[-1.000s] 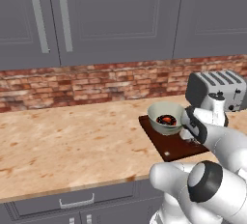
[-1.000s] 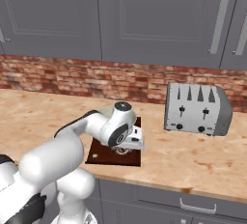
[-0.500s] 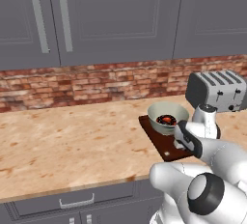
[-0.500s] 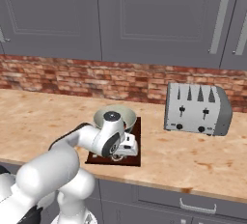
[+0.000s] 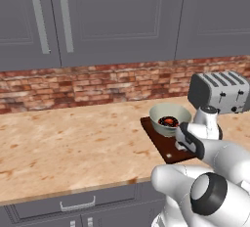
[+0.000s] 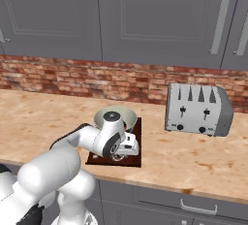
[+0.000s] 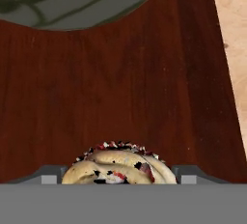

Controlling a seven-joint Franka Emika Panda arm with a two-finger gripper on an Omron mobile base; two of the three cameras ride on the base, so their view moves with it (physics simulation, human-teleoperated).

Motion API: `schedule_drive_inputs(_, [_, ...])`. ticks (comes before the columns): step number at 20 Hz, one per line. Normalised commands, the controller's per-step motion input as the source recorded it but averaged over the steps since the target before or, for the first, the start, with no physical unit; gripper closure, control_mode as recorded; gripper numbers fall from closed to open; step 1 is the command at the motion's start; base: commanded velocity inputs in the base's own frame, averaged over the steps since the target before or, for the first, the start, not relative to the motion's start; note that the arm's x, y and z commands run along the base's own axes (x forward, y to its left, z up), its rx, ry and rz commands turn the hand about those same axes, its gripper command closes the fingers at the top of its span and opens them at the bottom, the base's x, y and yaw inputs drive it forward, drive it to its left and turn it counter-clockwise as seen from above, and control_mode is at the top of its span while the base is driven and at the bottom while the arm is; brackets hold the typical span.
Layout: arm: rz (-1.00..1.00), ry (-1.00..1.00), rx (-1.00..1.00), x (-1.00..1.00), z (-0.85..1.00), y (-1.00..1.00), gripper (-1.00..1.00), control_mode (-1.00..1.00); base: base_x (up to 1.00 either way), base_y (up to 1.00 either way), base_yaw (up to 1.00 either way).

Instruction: Place the bowl with donut and the cupcake onto the tray.

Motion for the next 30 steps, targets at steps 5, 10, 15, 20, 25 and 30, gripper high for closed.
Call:
schedule_drive_inputs(5, [0.00, 0.00, 0.00, 0.03, 0.00, 0.09, 1.00, -1.00, 0.00, 0.00, 0.00])
schedule_drive_inputs(10, [0.00, 0.00, 0.00, 0.00, 0.00, 0.00, -1.00, -1.00, 0.00, 0.00, 0.00])
schedule_drive_inputs(15, [0.00, 0.00, 0.00, 0.00, 0.00, 0.00, -1.00, -1.00, 0.00, 0.00, 0.00])
schedule_drive_inputs(20, [0.00, 0.00, 0.00, 0.00, 0.00, 0.00, -1.00, -1.00, 0.00, 0.00, 0.00])
schedule_drive_inputs(25, [0.00, -0.01, 0.00, -0.03, 0.23, 0.00, -1.00, -1.00, 0.00, 0.00, 0.00])
schedule_drive_inputs(30, [0.00, 0.00, 0.00, -0.58, 0.49, 0.00, -1.00, -1.00, 0.00, 0.00, 0.00])
